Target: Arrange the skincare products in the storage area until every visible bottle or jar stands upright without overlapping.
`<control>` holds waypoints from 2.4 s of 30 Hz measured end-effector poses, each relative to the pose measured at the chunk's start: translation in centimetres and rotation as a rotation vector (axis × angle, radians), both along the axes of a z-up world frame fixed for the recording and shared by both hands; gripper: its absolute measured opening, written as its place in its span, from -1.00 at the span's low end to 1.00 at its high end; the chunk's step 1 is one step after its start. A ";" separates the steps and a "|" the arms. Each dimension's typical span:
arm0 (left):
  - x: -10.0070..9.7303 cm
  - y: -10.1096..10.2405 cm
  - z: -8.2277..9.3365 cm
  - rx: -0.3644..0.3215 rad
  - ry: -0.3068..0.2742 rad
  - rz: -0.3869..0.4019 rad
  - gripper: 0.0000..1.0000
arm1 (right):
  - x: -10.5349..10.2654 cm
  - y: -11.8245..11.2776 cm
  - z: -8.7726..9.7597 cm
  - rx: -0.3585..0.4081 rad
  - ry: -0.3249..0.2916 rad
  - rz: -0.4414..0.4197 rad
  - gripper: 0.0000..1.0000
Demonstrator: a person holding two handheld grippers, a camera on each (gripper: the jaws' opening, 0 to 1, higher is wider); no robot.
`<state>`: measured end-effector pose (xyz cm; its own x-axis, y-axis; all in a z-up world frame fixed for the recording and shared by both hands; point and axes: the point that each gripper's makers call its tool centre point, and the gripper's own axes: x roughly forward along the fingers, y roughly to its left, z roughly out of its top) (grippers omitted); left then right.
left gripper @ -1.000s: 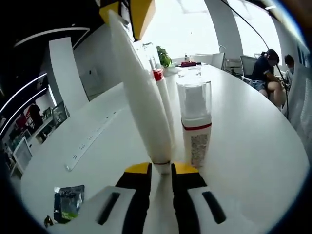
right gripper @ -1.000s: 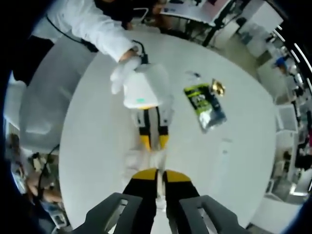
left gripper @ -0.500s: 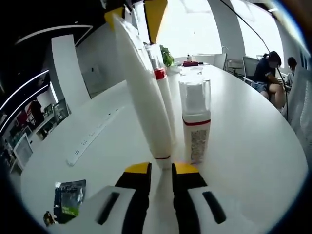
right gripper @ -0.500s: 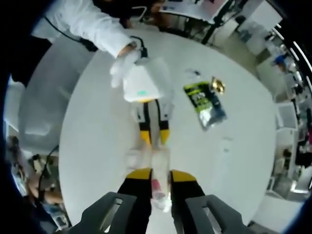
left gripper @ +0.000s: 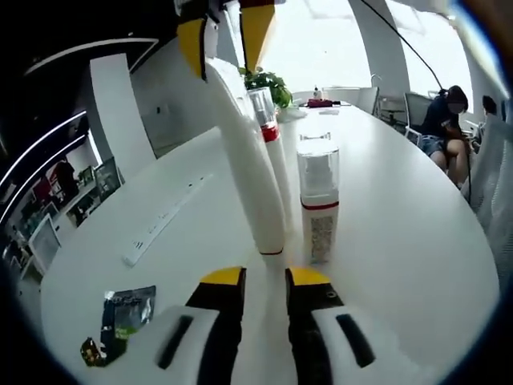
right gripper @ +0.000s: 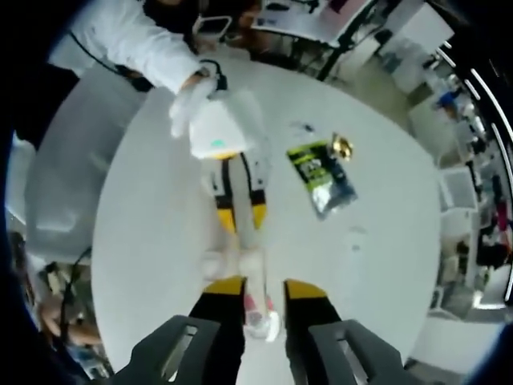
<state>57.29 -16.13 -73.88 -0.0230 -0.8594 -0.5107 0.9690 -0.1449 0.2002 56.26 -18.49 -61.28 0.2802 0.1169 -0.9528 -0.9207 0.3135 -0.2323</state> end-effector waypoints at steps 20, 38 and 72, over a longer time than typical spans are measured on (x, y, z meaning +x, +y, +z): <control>-0.5 3.9 2.6 0.025 0.018 0.058 -0.26 | -0.8 2.9 3.2 0.113 -0.171 -0.033 -0.33; -1.1 9.0 5.5 0.047 0.001 0.067 0.26 | -4.0 4.5 4.0 0.244 -0.274 -0.075 0.22; -3.9 18.3 10.1 -0.011 0.003 0.252 0.96 | -12.4 5.3 3.5 0.426 -0.425 -0.309 0.90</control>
<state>53.36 2.16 -63.76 0.1911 -0.8439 -0.5013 0.9749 0.1036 0.1972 43.89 -13.23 -57.82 0.7014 0.3123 -0.6407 -0.6298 0.6925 -0.3519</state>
